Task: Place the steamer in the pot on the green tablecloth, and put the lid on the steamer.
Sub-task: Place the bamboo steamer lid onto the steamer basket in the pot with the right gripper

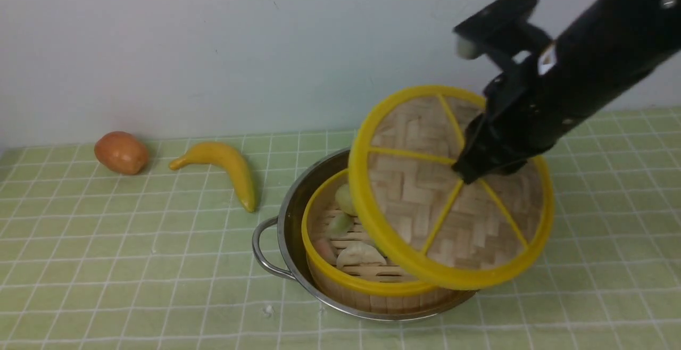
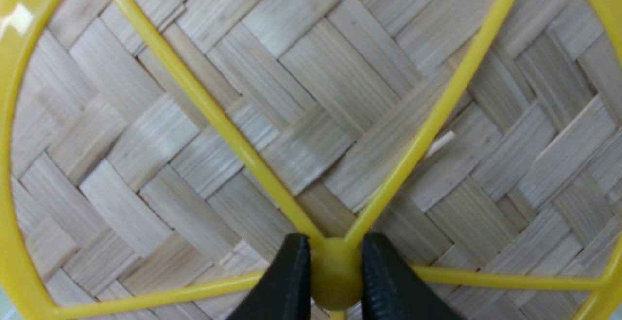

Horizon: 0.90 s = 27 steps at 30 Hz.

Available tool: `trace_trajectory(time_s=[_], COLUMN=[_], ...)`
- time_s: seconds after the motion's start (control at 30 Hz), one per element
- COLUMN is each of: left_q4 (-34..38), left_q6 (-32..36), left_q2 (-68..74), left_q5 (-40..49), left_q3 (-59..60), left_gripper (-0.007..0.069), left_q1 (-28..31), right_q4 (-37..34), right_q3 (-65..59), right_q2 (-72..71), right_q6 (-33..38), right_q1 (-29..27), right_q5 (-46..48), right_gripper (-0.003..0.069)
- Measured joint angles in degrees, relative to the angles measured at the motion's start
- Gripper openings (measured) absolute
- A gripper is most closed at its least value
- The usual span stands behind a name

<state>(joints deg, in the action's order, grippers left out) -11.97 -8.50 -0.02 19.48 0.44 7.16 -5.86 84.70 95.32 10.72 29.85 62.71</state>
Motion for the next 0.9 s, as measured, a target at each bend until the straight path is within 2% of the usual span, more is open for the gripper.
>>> trace_trajectory(time_s=[0.3,0.9], left_q4=[0.00,0.00], left_q6=[0.00,0.00], left_q2=[0.00,0.00], left_q5=[0.00,0.00], left_q3=[0.00,0.00], left_gripper=[0.0243,0.0243], left_q1=[0.00,0.00], right_q4=[1.60,1.59], right_q3=[7.35,8.54], right_q2=[10.87,15.09], right_q6=[1.54,1.97], right_q1=[4.18,4.31], right_q5=[-2.06,-6.16], right_gripper=[0.0146,0.0146])
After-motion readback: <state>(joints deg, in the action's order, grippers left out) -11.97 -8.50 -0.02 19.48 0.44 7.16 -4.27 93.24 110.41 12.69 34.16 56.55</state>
